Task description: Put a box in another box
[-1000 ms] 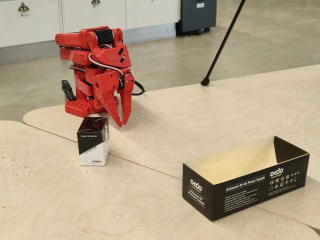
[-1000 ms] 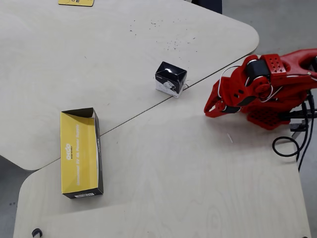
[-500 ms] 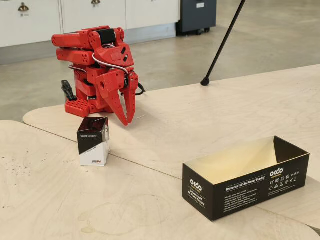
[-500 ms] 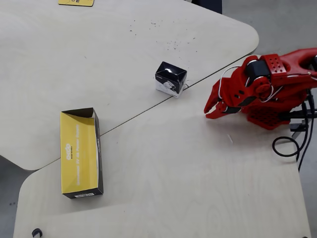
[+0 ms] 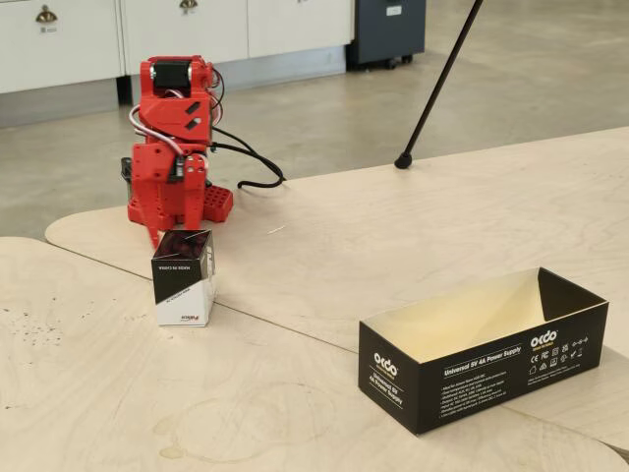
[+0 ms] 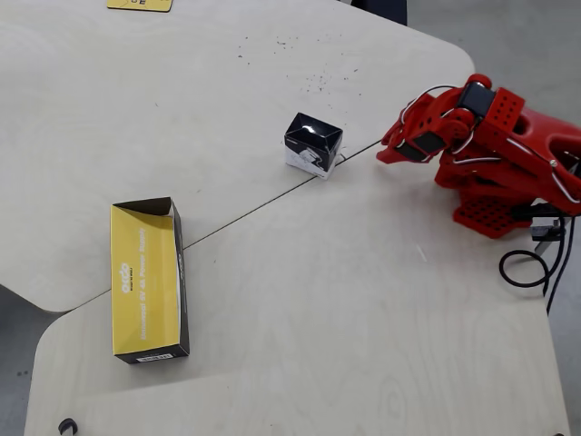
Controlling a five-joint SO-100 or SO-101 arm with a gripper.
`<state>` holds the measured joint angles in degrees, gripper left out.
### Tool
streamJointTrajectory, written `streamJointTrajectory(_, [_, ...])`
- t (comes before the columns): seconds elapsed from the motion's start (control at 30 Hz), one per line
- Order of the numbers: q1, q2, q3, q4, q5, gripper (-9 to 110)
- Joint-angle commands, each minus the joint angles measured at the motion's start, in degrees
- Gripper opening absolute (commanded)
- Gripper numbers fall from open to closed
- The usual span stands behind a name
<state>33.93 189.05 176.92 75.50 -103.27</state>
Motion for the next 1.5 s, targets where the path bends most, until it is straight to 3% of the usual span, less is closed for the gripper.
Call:
streamJointTrajectory(0.0, [8.9, 2.1, -0.3, -1.2, 1.8, 10])
streamJointTrajectory(0.33, [14.8, 1.8, -0.3, -25.5, 28.7, 22])
streamJointTrajectory(0.5, [13.5, -11.1, -5.6, -39.6, 38.9, 24])
streamJointTrajectory(0.6, [11.7, -25.1, -16.4, -39.9, 45.2, 25])
streamJointTrajectory(0.8, [7.5, -54.4, -45.8, -29.5, 52.8, 27])
streamJointTrajectory(1.03, [3.6, -75.0, -69.0, -22.4, 51.2, 34])
streamJointTrajectory(1.17, [2.2, -85.8, -83.7, -11.8, 48.3, 41])
streamJointTrajectory(1.47, [2.5, -93.1, -91.8, -5.2, 27.1, 44])
